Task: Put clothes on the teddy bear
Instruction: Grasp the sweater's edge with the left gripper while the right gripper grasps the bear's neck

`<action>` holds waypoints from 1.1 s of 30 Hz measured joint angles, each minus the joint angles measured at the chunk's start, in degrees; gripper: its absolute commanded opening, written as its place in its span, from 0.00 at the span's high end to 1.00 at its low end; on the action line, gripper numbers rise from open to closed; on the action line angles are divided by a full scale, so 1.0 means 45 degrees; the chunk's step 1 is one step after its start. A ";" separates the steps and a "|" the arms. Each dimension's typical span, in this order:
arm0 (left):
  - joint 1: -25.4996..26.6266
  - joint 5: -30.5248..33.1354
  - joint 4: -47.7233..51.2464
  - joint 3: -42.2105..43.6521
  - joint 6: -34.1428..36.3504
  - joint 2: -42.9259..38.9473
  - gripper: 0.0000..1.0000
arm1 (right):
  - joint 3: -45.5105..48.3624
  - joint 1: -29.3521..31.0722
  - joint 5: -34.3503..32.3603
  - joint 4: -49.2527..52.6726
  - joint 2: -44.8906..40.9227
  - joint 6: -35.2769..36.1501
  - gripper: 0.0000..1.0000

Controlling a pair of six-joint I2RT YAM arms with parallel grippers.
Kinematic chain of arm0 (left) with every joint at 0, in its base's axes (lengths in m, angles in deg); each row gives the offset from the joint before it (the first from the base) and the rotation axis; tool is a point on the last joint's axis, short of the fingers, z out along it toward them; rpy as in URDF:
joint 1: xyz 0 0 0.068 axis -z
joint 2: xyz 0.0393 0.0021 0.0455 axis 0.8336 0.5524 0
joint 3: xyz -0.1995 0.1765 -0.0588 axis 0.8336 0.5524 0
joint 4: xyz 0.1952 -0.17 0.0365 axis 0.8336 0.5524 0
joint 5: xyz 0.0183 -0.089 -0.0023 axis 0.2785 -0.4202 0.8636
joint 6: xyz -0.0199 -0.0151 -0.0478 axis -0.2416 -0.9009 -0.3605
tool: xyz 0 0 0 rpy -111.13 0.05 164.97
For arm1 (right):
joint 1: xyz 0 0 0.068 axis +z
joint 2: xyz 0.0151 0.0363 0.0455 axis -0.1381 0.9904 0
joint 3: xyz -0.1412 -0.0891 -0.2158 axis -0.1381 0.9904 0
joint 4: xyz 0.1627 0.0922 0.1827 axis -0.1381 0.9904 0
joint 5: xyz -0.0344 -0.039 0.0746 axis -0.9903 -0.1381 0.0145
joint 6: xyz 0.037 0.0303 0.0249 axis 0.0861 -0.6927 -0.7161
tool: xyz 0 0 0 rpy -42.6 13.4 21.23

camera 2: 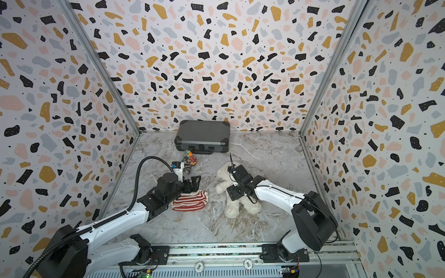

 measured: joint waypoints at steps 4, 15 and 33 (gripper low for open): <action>0.0000 0.0010 0.0019 0.0248 -0.0049 -0.0175 0.00 | 0.0044 -0.0005 0.0010 0.0092 -0.0175 -0.0175 0.13; 0.0000 -0.0034 -0.0005 0.0432 -0.0165 -0.0733 0.00 | -0.1083 -0.0675 0.0801 -0.0185 -0.0466 -0.0636 0.01; 0.0000 -0.0661 -0.0199 0.0325 -0.0243 -0.0024 0.00 | -0.1156 -0.1078 0.1117 -0.1243 0.1617 -0.0593 0.31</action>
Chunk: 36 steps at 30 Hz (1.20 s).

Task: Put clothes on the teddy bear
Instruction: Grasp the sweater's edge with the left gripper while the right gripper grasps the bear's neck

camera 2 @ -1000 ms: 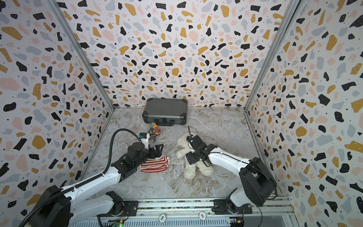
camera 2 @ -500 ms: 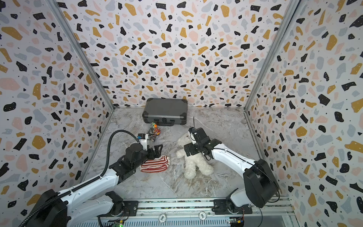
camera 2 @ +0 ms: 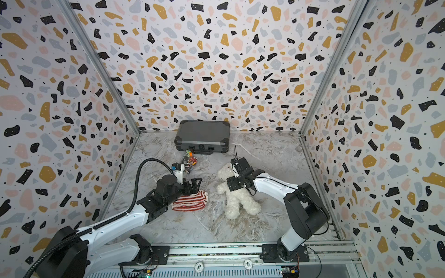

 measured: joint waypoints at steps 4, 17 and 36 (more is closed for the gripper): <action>0.0000 -0.0044 0.0408 0.0000 0.0019 -0.0015 0.00 | -0.0189 0.0398 -0.0277 0.0087 0.0155 0.0753 0.38; 0.0000 0.0199 0.4163 -0.1059 0.0593 -0.0160 0.00 | -0.0486 0.1311 0.0393 0.0219 0.0316 0.4396 0.26; 0.0000 0.0262 0.5367 -0.0937 0.0534 -0.0559 0.02 | -0.0384 0.1651 -0.0277 -0.0253 -0.0597 0.0510 0.14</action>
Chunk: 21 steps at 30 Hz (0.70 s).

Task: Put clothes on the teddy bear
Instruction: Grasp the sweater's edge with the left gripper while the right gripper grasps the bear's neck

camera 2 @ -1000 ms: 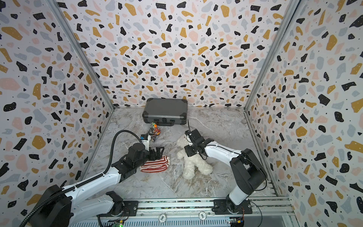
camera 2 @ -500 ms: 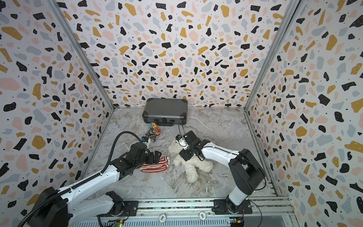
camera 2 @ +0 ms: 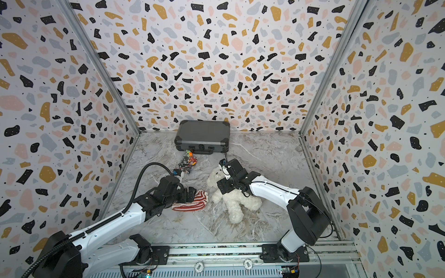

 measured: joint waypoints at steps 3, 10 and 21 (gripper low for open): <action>0.0000 0.0000 -0.0039 0.0146 -0.0010 -0.0204 0.03 | 0.0199 0.0253 -0.0520 0.0097 0.0000 -0.0355 0.16; 0.0000 0.0000 -0.0418 0.0471 -0.0248 -0.0403 0.06 | 0.0923 0.0612 -0.1307 0.0160 0.0068 -0.0743 0.29; 0.0000 0.0136 -0.0389 0.0588 -0.0393 -0.0359 0.14 | 0.1161 0.0690 -0.1996 -0.0267 0.0155 -0.0447 0.78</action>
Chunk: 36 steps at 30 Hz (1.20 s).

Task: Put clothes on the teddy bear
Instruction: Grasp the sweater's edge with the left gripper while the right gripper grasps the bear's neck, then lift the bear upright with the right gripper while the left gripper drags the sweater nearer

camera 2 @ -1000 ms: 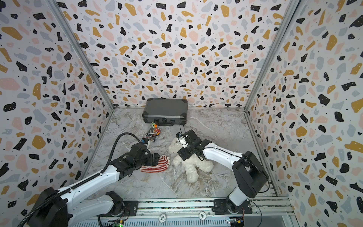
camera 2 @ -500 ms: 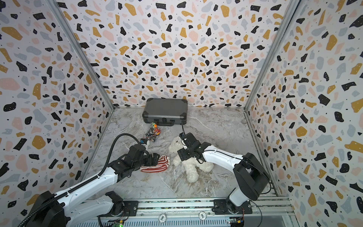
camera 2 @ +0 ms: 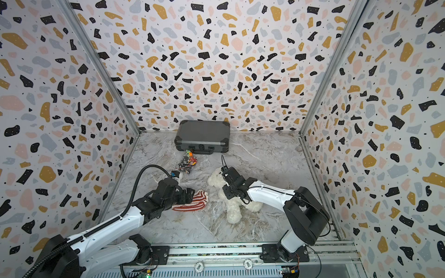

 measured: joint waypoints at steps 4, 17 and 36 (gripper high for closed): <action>0.0000 0.0233 0.0291 -0.0053 0.0015 0.0374 0.18 | 0.0136 0.0000 0.0010 -0.0393 0.0000 0.0214 0.93; 0.0000 0.0457 0.0884 -0.0058 -0.0389 0.0918 0.20 | 0.0840 -0.0024 0.0019 -0.0651 -0.2793 0.1311 1.00; 0.0019 -0.0471 0.0738 0.0942 -0.1379 0.1287 0.17 | 0.1549 -0.1666 0.1593 -0.0738 -0.5251 0.1700 1.00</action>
